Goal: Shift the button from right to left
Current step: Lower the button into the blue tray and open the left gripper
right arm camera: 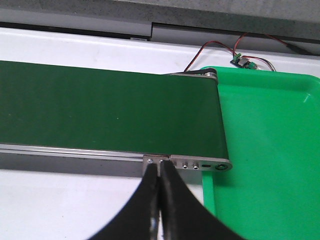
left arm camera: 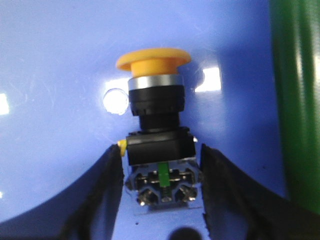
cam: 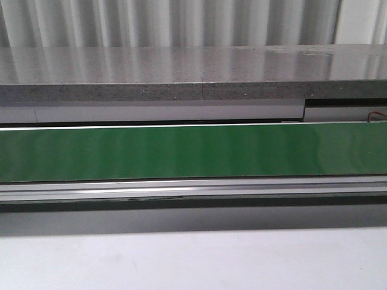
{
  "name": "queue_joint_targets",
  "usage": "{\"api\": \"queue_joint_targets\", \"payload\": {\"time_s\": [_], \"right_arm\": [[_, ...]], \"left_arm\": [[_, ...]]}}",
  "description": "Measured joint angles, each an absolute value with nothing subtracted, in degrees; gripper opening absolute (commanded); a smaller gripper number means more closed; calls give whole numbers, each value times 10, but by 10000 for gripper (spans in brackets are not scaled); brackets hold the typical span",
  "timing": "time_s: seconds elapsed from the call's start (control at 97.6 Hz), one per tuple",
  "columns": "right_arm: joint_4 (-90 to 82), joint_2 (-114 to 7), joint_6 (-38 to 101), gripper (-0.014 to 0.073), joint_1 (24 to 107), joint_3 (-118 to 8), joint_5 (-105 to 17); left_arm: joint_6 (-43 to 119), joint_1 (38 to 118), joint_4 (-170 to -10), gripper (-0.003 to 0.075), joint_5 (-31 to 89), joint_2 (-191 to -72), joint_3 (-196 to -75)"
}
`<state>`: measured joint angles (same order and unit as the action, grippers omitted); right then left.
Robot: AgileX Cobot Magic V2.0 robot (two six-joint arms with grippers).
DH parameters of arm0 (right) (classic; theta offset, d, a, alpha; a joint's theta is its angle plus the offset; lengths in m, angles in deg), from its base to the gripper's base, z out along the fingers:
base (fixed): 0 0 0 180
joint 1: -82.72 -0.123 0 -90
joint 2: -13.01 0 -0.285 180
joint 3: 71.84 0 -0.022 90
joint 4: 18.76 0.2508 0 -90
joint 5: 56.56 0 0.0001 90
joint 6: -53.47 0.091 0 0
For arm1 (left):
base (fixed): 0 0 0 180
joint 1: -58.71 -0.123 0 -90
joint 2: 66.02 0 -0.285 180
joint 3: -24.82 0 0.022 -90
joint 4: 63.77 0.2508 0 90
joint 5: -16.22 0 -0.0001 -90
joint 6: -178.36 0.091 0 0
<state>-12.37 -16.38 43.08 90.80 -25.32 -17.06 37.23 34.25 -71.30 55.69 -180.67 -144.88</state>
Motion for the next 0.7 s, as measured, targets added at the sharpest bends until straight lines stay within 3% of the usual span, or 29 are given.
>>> {"api": "queue_joint_targets", "payload": {"time_s": [0.225,0.697], "right_arm": [[-124,-164,431,-68,908,-253,-171],[-124,-164,431,-68,908,-253,-171]], "left_arm": [[372,343,-699,578,556,-1807,-1449],[372,343,-714,580,545,-1762,-1449]]}}
